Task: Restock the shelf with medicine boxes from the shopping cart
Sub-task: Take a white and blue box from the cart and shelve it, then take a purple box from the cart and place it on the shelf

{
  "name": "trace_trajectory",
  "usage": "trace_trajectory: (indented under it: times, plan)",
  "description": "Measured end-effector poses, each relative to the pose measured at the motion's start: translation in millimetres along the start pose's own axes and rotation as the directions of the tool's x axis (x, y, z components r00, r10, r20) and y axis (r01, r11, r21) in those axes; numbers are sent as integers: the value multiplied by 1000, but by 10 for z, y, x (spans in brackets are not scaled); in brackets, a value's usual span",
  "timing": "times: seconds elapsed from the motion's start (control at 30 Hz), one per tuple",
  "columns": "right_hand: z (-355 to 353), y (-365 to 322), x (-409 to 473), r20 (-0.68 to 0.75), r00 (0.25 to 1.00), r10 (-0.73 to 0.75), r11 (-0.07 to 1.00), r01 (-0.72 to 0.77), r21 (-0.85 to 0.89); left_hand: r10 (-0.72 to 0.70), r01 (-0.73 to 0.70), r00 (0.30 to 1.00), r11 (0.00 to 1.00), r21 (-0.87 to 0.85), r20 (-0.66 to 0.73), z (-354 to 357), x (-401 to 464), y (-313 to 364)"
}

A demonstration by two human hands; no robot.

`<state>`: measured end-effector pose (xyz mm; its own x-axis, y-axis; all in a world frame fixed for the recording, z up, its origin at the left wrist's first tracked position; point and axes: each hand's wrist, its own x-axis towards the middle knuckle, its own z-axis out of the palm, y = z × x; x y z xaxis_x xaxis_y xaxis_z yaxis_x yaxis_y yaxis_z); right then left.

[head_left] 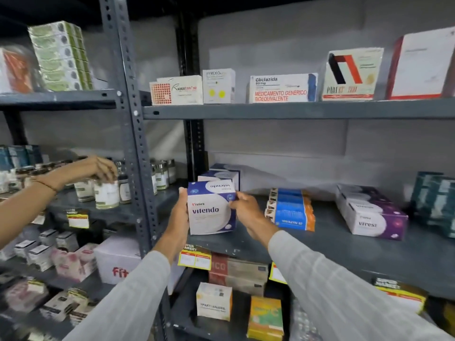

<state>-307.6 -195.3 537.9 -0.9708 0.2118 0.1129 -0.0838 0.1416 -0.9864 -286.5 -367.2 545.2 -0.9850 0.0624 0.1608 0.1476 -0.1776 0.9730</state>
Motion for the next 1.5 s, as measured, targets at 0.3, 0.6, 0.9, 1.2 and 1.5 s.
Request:
trace_trajectory:
  times: [0.3,0.6,0.9,1.2,1.5]
  plan:
    - [-103,296,-181,-22,995,-101,991,98,-94,38,-41,977,999,-10,-208,53,-36,-156]
    - [-1449,1284,-2039,-281,932,-228,971,238,4,474,-448,880,843,296,-16,854,-1396,-1552]
    - [-3098,3716,-3545,-428,865,262,880,-396,-262,-126,-507,683,627,591,720,1862,-3058,-3735]
    - [-3244,5420,-4615,-138,633,762,366,-597,-714,-585,-702,350,354,618,732,2236,-3678,-4947]
    - [-3179,6266,-4946,43,715,698,238,-175,-955,-512,-754,374,318,575,773,2206,-3654,-5155]
